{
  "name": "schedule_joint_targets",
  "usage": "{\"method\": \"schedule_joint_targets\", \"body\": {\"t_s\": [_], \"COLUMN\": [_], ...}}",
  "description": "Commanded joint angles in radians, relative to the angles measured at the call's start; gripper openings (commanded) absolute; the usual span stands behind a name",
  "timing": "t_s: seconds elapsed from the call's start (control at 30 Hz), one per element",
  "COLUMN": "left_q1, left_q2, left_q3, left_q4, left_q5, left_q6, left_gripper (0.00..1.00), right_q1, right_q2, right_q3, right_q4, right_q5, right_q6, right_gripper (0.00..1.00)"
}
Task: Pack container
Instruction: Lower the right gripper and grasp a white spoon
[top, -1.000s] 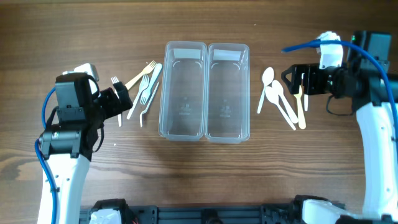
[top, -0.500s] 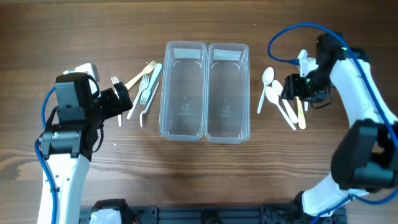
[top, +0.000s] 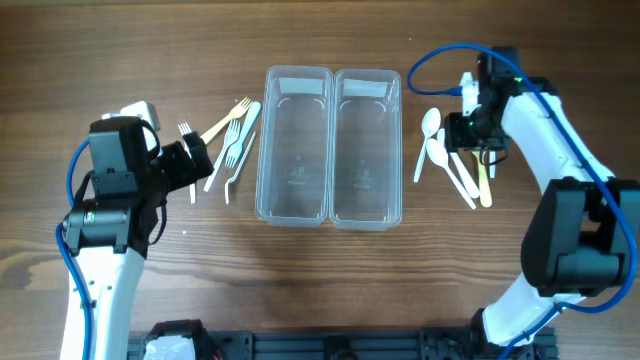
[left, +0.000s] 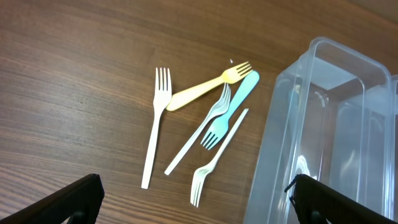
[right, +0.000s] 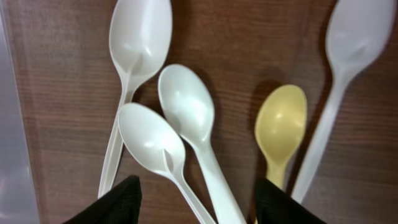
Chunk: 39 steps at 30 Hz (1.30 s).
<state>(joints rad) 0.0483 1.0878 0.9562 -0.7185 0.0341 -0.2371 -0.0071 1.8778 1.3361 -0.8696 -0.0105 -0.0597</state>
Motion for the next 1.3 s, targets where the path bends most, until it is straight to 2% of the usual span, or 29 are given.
{"method": "schedule_joint_targets", "body": {"t_s": [0.0, 0.17, 0.4, 0.57, 0.9, 1.1, 1.27], "left_q1": [0.006, 0.006, 0.006, 0.006, 0.006, 0.006, 0.006], "left_q2": [0.035, 0.084, 0.119, 0.119, 0.119, 0.119, 0.119], "left_q3": [0.022, 0.022, 0.022, 0.022, 0.022, 0.022, 0.022], "left_q4": [-0.013, -0.028, -0.026, -0.026, -0.027, -0.027, -0.027], "left_q5": [-0.006, -0.006, -0.006, -0.006, -0.006, -0.006, -0.006], "left_q6": [0.024, 0.024, 0.024, 0.024, 0.024, 0.024, 0.024], "left_gripper": [1.00, 1.00, 1.00, 1.00, 1.00, 1.00, 1.00], "right_q1": [-0.013, -0.017, -0.017, -0.017, -0.056, -0.072, -0.072], "right_q2": [0.013, 0.014, 0.015, 0.015, 0.015, 0.017, 0.017], "right_q3": [-0.037, -0.052, -0.157, -0.160, -0.161, -0.167, -0.167], "right_q4": [0.014, 0.028, 0.129, 0.133, 0.164, 0.197, 0.190], "right_q5": [0.035, 0.018, 0.011, 0.011, 0.011, -0.019, -0.032], "right_q6": [0.035, 0.034, 0.037, 0.045, 0.056, 0.008, 0.007], "right_gripper": [0.58, 0.45, 0.45, 0.39, 0.39, 0.31, 0.31]}}
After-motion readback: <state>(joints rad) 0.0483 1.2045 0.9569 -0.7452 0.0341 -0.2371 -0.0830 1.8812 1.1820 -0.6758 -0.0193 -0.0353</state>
